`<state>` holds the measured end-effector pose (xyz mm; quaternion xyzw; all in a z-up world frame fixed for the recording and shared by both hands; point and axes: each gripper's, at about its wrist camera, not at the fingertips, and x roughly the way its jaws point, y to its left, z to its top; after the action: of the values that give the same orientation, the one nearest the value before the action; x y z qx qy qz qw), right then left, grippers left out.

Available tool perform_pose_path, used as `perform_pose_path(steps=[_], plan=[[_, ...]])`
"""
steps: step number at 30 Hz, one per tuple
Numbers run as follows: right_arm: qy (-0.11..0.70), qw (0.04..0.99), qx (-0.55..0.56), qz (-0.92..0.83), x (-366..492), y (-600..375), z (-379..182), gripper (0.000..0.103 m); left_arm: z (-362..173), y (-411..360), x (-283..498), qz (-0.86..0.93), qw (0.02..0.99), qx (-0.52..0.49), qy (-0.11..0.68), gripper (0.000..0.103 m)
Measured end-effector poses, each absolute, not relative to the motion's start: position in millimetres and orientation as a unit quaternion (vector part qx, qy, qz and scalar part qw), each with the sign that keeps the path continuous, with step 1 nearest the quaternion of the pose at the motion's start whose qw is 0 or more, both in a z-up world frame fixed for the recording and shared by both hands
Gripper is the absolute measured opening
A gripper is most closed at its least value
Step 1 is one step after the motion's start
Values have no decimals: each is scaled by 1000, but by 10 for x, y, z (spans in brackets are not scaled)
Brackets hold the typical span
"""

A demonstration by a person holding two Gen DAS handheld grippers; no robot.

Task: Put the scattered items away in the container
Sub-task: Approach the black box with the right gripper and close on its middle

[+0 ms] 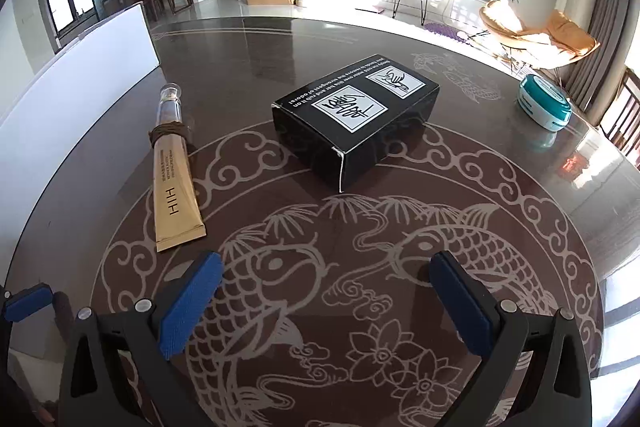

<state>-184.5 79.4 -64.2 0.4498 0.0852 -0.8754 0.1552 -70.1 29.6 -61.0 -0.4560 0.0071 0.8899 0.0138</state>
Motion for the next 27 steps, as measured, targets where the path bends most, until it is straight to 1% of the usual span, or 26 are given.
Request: perform_pose_path(steps=[27], plan=[[71,129,452,-880,-1921,858,-602,103,-611,297,-697,890,14,-456,7,103]])
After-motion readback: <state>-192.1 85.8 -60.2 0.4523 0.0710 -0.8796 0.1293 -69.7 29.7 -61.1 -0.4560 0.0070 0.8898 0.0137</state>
